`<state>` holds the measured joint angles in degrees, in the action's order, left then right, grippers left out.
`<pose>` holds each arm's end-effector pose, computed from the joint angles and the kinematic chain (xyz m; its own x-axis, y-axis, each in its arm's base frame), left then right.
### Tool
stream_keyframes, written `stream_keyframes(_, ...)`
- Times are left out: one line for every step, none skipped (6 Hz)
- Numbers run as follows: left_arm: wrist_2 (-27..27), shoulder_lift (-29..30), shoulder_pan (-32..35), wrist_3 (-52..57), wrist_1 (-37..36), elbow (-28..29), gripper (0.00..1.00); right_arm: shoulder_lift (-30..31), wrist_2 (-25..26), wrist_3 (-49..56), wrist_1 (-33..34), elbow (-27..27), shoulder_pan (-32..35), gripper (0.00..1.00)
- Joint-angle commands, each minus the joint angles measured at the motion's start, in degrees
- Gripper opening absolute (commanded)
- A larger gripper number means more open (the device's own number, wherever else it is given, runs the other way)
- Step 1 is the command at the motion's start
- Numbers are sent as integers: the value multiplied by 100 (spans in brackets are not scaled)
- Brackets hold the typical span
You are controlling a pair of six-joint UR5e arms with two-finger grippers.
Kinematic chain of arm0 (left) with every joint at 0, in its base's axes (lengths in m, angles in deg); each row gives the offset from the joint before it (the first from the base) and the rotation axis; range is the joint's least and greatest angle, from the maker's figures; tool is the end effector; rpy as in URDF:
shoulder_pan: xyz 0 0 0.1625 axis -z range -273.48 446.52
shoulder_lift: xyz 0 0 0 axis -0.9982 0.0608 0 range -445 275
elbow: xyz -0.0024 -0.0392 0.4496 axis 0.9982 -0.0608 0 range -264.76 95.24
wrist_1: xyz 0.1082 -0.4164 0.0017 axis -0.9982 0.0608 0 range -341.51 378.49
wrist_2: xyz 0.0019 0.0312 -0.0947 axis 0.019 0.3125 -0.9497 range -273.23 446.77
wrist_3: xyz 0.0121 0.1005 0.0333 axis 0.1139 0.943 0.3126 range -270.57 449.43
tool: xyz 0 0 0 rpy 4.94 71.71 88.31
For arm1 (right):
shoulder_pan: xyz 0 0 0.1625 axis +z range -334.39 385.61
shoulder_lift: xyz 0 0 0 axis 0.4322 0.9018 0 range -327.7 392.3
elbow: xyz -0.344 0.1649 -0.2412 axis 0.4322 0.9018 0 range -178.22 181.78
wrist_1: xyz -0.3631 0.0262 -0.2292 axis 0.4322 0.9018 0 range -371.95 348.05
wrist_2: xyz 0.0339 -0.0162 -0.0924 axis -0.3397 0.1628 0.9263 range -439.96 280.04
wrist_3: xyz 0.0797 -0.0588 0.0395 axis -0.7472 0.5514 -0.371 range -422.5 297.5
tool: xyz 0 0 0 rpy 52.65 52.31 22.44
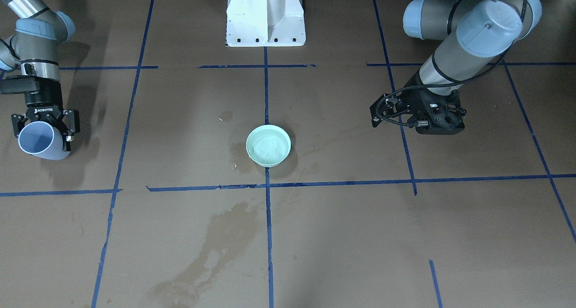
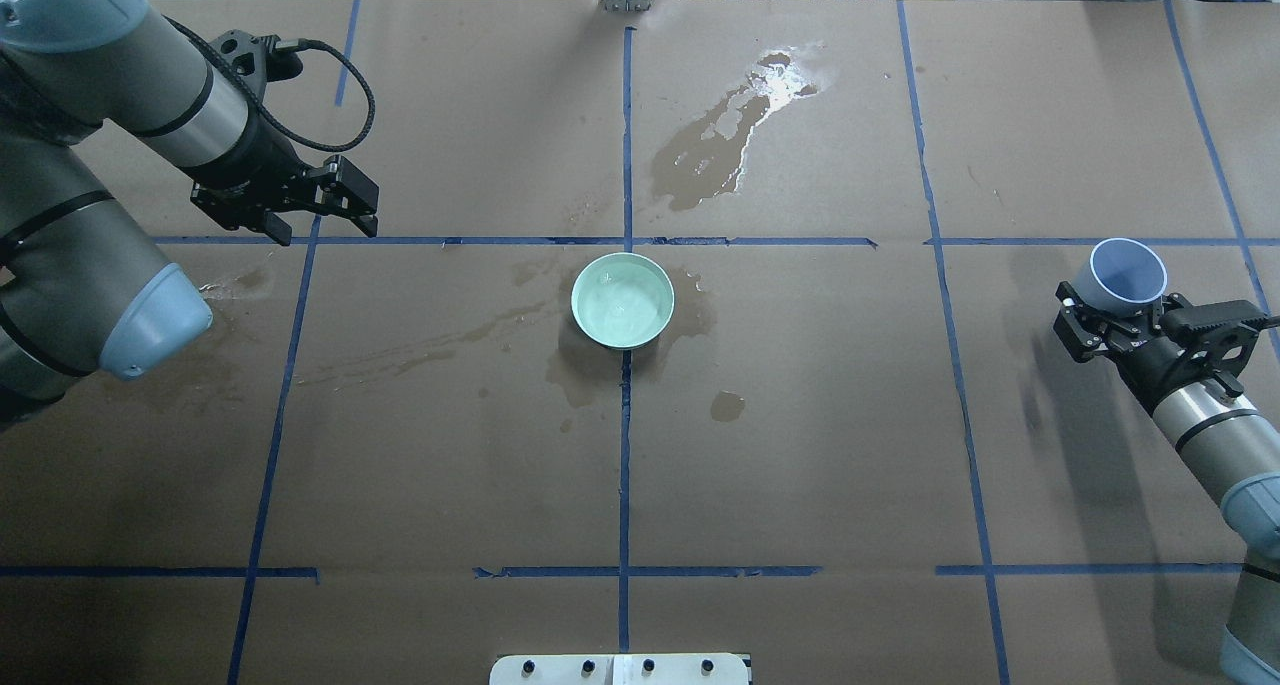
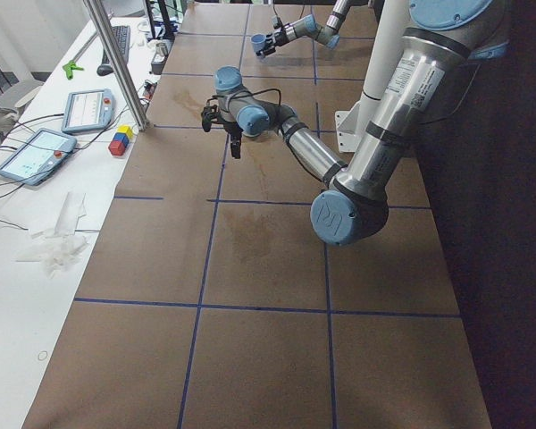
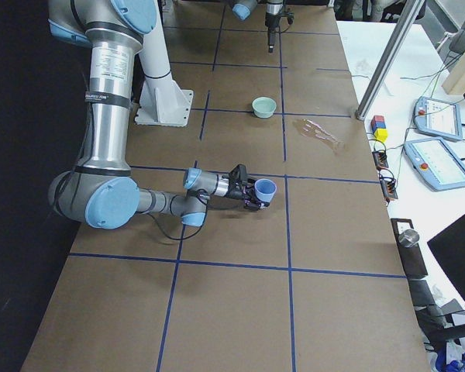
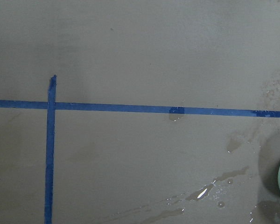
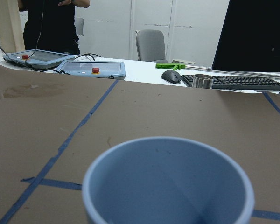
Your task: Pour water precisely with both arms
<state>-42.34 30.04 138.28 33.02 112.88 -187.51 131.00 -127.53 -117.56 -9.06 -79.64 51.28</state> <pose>0.3465 -0.5466 0.3150 0.5742 -0.0352 -0.8179 0.0357 0.9992 -0.0179 -0.2992 -0.3715 0.6636 0.7648 -0.1013 0.6362 -0.5521 0.4059 0.7283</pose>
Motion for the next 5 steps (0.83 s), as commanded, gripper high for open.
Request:
stream_keyframes(0, 0, 0, 7, 0, 0, 100, 9, 11, -5, -16, 90, 0, 42)
stream_keyframes(0, 0, 0, -2, 9, 0, 100, 10, 11, -5, -16, 161, 0, 49)
stream_keyframes(0, 0, 0, 7, 0, 0, 100, 10, 11, -5, -25, 196, -9, 61)
stream_keyframes(0, 0, 0, -2, 9, 0, 100, 1, 11, 4, -16, 197, -9, 70)
stream_keyframes(0, 0, 0, 7, 0, 0, 100, 1, 11, -4, -16, 179, -9, 92)
